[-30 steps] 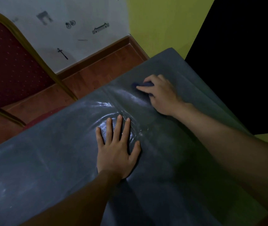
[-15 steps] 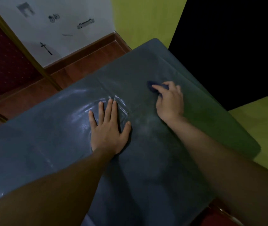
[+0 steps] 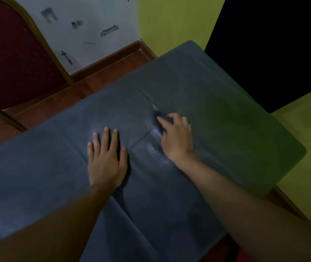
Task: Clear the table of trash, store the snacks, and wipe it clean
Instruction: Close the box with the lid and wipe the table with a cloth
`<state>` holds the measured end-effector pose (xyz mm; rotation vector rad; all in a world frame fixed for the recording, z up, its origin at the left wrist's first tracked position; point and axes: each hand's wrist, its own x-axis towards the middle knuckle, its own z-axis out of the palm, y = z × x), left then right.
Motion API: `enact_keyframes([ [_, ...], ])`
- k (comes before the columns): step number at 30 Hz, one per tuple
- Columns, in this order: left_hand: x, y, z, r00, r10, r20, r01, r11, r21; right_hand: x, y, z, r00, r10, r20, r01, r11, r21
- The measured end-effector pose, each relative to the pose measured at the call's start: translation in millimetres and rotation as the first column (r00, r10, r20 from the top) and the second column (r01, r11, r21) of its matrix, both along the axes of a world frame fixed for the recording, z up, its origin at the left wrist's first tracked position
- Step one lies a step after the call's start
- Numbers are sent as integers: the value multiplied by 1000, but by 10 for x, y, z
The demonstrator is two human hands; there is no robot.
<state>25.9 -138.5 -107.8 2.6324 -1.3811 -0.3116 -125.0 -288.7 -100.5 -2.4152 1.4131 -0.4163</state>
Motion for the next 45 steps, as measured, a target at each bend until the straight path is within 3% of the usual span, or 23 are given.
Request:
enact_keyframes([
  [2,81,233,-10,999,48,24,-49,999,11,4,237,-85,960,280,-4,-280,959,-43],
  [4,139,450,-16,997,65,39,-66,998,18,-36,243,-143,903,427,-39,-429,900,-78],
  [6,185,629,-25,998,52,37,-52,999,9,-16,149,-165,944,329,-34,-331,938,-99],
  [9,209,735,-52,999,27,44,-27,1000,-6,217,236,-90,995,-100,30,101,994,-29],
  [11,207,734,-69,998,30,62,-31,1000,-1,415,493,-43,991,-130,12,130,992,-2],
  [13,217,724,-82,997,34,65,-35,999,6,491,776,-80,994,101,44,-100,995,-20],
  [15,229,727,-90,998,28,62,-29,999,14,444,870,-151,923,384,31,-380,922,-77],
  [17,238,727,-99,997,23,72,-24,1000,14,419,688,-192,884,466,-28,-466,876,-127],
  [18,242,725,-101,997,23,72,-24,1000,11,429,562,-198,915,402,-41,-404,904,-138],
  [20,243,718,-108,998,15,65,-15,1000,7,472,347,-166,995,102,-1,-102,988,-115],
  [22,241,709,-113,998,5,66,-5,1000,3,539,359,-101,997,-76,16,77,995,-70],
  [25,234,697,-111,998,5,63,-5,1000,1,522,689,-77,990,143,3,-142,987,-80],
  [27,225,696,-105,998,-12,69,12,1000,1,382,847,-110,918,396,7,-394,916,-81],
  [29,220,702,-94,996,-60,69,60,998,-9,230,797,-139,848,528,-40,-530,842,-101],
  [31,214,716,-82,993,-103,59,104,994,-28,88,610,-162,887,456,-65,-461,873,-159],
  [33,204,723,-71,990,-127,62,129,991,-31,-63,413,-174,985,170,3,-167,972,-165],
  [35,191,712,-57,987,-145,69,147,989,-22,-149,406,-162,997,-61,55,67,991,-115],
  [37,176,685,-43,985,-157,65,159,987,-11,-169,569,-156,999,-43,24,46,991,-122],
  [40,151,636,2,988,-143,63,143,990,-8,-313,722,-179,958,287,-2,-285,950,-126],
  [42,108,578,34,991,-122,59,122,992,1,-482,606,-166,911,409,-43,-411,902,-131],
  [43,73,535,49,992,-118,54,117,993,7,-576,514,-169,918,391,-70,-397,904,-157],
  [45,-28,418,75,988,-148,39,147,989,14,-758,365,-173,984,170,-49,-176,967,-186],
])
